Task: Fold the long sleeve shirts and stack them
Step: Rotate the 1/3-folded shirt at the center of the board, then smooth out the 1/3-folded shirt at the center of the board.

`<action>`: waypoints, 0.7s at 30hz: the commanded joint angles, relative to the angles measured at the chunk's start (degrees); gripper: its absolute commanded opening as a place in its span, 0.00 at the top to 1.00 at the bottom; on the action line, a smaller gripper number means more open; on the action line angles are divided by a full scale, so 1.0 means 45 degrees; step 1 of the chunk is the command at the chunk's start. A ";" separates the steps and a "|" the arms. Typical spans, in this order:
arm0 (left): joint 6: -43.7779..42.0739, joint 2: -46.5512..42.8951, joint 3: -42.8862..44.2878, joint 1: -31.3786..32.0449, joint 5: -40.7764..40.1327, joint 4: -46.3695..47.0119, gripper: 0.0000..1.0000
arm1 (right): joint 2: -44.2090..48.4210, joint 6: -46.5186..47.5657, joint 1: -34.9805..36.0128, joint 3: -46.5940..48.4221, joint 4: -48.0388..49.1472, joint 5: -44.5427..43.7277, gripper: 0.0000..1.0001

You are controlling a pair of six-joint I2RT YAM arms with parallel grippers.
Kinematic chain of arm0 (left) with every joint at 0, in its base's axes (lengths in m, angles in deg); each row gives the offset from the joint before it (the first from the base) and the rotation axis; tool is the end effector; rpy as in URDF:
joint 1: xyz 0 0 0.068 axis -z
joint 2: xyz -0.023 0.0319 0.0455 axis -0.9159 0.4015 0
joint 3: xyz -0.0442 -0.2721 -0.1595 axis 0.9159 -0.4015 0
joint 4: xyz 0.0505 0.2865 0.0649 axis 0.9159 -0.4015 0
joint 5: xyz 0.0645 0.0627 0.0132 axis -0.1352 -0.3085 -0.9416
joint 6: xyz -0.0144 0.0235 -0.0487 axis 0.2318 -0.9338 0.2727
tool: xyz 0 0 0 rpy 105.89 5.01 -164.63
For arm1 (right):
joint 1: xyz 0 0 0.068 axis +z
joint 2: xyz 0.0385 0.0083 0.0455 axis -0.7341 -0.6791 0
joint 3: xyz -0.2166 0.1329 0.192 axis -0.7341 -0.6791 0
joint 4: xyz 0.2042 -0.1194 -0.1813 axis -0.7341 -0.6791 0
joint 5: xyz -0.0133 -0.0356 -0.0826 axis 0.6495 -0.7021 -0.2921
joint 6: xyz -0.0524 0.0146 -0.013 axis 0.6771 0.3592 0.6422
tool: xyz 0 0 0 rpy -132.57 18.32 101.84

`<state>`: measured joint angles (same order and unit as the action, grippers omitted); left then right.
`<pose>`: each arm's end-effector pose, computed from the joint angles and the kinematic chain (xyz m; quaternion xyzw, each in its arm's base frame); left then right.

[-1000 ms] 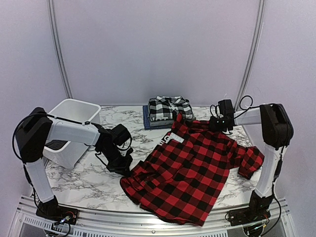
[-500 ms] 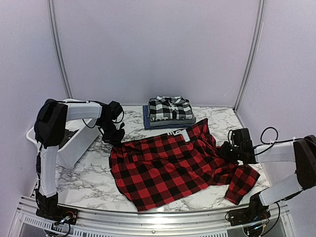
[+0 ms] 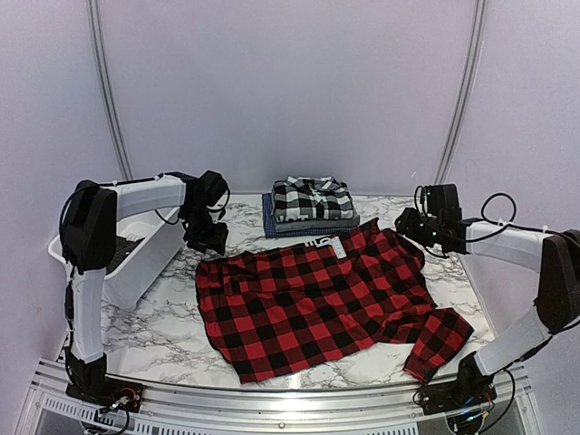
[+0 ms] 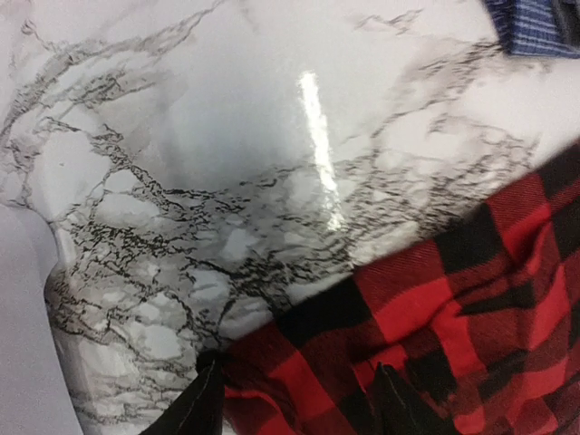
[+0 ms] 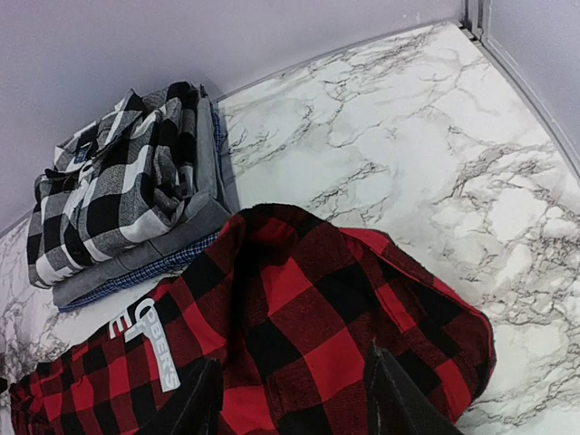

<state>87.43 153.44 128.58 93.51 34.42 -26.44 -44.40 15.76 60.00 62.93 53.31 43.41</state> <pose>0.4522 -0.2311 0.2092 0.1067 0.9804 -0.0464 0.1590 0.3359 0.0732 0.2571 0.1568 0.8731 0.1393 0.4400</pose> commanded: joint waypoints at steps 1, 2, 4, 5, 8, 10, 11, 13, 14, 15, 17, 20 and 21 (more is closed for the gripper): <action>0.0388 -0.1953 -0.0277 0.0804 -0.0863 -0.0562 0.41 | -0.0816 0.1211 0.0071 0.1010 -0.0787 -0.0098 0.52; 0.0507 -0.2151 -0.0379 0.1044 -0.0802 -0.0555 0.41 | -0.1044 0.1328 0.0115 0.1225 -0.0738 0.0048 0.53; 0.0728 -0.2427 -0.0584 0.1613 -0.0409 -0.0532 0.42 | -0.1729 0.1461 0.0194 0.1780 -0.0718 0.0540 0.58; 0.0848 -0.2489 -0.0652 0.1938 -0.0198 -0.0532 0.42 | -0.2103 0.1526 0.0248 0.2002 -0.0514 0.0794 0.61; 0.1160 -0.2443 -0.0904 0.2913 0.0290 -0.0428 0.50 | -0.3627 0.1369 0.0297 0.2608 0.0109 0.1900 0.74; 0.1464 -0.2389 -0.1234 0.3535 0.1084 -0.0109 0.55 | -0.4611 0.1178 0.0269 0.3089 0.0289 0.2149 0.80; 0.1621 -0.2394 -0.1468 0.3795 0.1346 0.0097 0.58 | -0.5041 0.1090 0.0216 0.3240 0.0420 0.2165 0.83; 0.1954 -0.2398 -0.2010 0.4313 0.1916 0.0563 0.62 | -0.5694 0.0896 0.0012 0.3384 0.0757 0.2284 0.85; 0.2080 -0.2419 -0.2295 0.4546 0.2185 0.0789 0.64 | -0.5948 0.0840 -0.0134 0.3370 0.1032 0.2287 0.85; 0.2196 -0.2417 -0.2541 0.4771 0.2340 0.0968 0.65 | -0.6160 0.0762 -0.0272 0.3343 0.1194 0.2287 0.86; 0.2384 -0.2450 -0.3165 0.5205 0.2921 0.1327 0.68 | -0.6470 0.0612 -0.0699 0.3189 0.1358 0.2287 0.86; 0.2674 -0.2633 -0.4204 0.5805 0.3458 0.1814 0.70 | -0.6523 0.0454 -0.1415 0.2586 0.1656 0.2126 0.87; 0.2749 -0.2705 -0.4584 0.5966 0.3613 0.1931 0.70 | -0.6427 0.0404 -0.1677 0.2308 0.1771 0.2072 0.87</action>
<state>97.22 142.29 112.84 117.95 45.45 -21.15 -74.10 19.28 56.90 75.65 57.40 53.36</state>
